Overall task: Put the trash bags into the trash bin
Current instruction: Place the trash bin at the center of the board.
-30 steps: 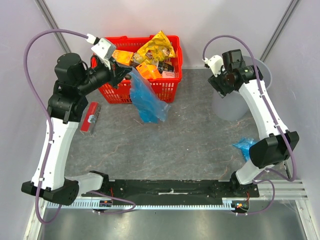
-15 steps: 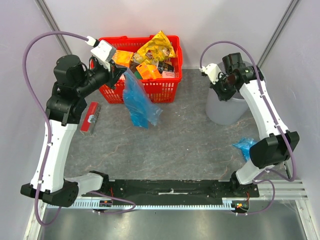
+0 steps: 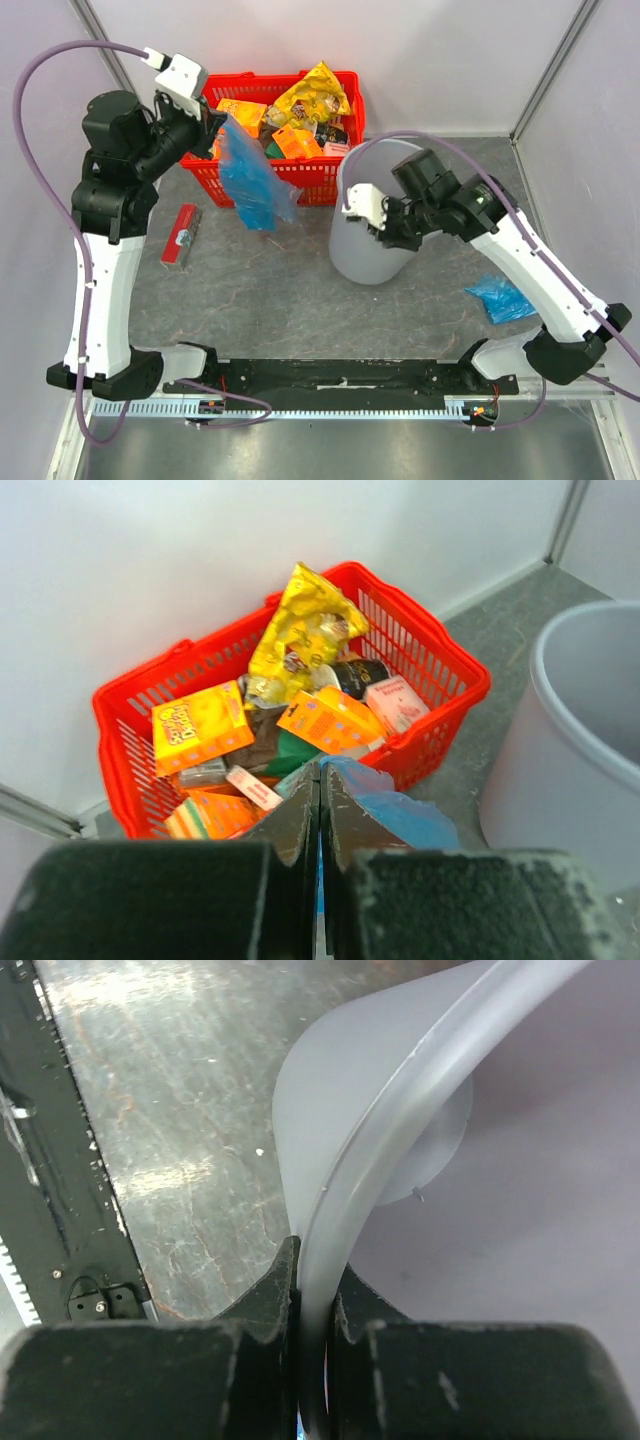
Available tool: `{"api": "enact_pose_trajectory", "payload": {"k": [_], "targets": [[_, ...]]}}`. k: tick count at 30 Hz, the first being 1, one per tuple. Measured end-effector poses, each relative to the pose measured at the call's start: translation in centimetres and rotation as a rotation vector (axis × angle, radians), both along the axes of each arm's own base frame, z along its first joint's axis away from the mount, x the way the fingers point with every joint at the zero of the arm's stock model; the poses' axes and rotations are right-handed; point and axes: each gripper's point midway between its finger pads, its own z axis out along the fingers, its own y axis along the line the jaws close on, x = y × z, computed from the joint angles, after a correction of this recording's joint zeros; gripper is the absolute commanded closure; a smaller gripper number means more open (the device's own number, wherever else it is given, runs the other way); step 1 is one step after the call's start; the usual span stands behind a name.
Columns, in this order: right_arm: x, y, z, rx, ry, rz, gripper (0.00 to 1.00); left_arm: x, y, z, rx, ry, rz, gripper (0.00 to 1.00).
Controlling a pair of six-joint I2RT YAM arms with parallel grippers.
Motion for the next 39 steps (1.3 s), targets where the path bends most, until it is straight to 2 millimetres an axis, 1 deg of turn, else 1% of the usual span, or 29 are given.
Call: {"api": "enact_pose_trajectory", "payload": {"k": [3, 7, 9, 12, 15, 18, 19, 21, 25, 26, 27, 29, 31, 34, 39], "targets": [[-1.9, 1.7, -1.0, -0.021, 0.018, 0.073, 1.00, 0.3, 1.2, 1.2, 0.001, -0.015, 0.043, 0.98], [-4.5, 4.0, -2.8, -0.085, 0.033, 0.170, 1.00, 0.5, 3.1, 3.0, -0.002, -0.039, 0.101, 0.98], [-5.5, 5.3, -3.3, -0.102, 0.026, 0.219, 1.00, 0.5, 3.8, 4.0, -0.005, -0.054, 0.120, 0.98], [-6.7, 7.4, -3.7, -0.107, 0.004, 0.281, 1.00, 0.4, 4.1, 5.4, -0.011, -0.080, 0.125, 0.98], [-7.3, 8.9, -3.9, -0.102, -0.018, 0.314, 1.00, 0.1, 3.6, 6.2, -0.026, -0.094, 0.096, 0.98], [-7.3, 9.8, -4.1, -0.101, -0.033, 0.321, 0.99, -0.4, 2.7, 6.3, -0.054, -0.087, 0.045, 0.98], [-7.2, 10.0, -4.2, -0.101, -0.037, 0.320, 0.96, -0.5, 2.3, 6.4, -0.065, -0.087, 0.023, 0.98], [-7.0, 10.3, -4.5, -0.105, -0.047, 0.317, 0.88, -0.8, 1.6, 6.8, -0.088, -0.090, -0.012, 0.98], [-6.4, 10.7, -5.3, -0.124, -0.055, 0.298, 0.79, -1.7, 0.4, 8.3, -0.134, -0.120, -0.088, 0.98], [-6.2, 10.8, -5.4, -0.128, -0.057, 0.293, 0.77, -2.0, 0.1, 8.9, -0.147, -0.134, -0.108, 0.98], [-6.0, 11.0, -5.5, -0.130, -0.064, 0.287, 0.75, -2.5, -0.3, 10.0, -0.165, -0.161, -0.133, 0.98], [-5.7, 11.2, -5.6, -0.129, -0.073, 0.279, 0.71, -2.9, -0.5, 10.8, -0.179, -0.187, -0.148, 0.98], [-5.5, 11.5, -5.6, -0.128, -0.083, 0.273, 0.67, -3.6, -0.8, 12.4, -0.200, -0.233, -0.171, 0.98], [-5.2, 11.6, -5.8, -0.137, -0.093, 0.265, 0.65, -4.5, -0.8, 14.6, -0.229, -0.298, -0.183, 0.98], [-4.8, 11.7, -6.1, -0.149, -0.100, 0.257, 0.64, -6.2, -1.5, 19.2, -0.322, -0.417, -0.254, 0.98]]}}
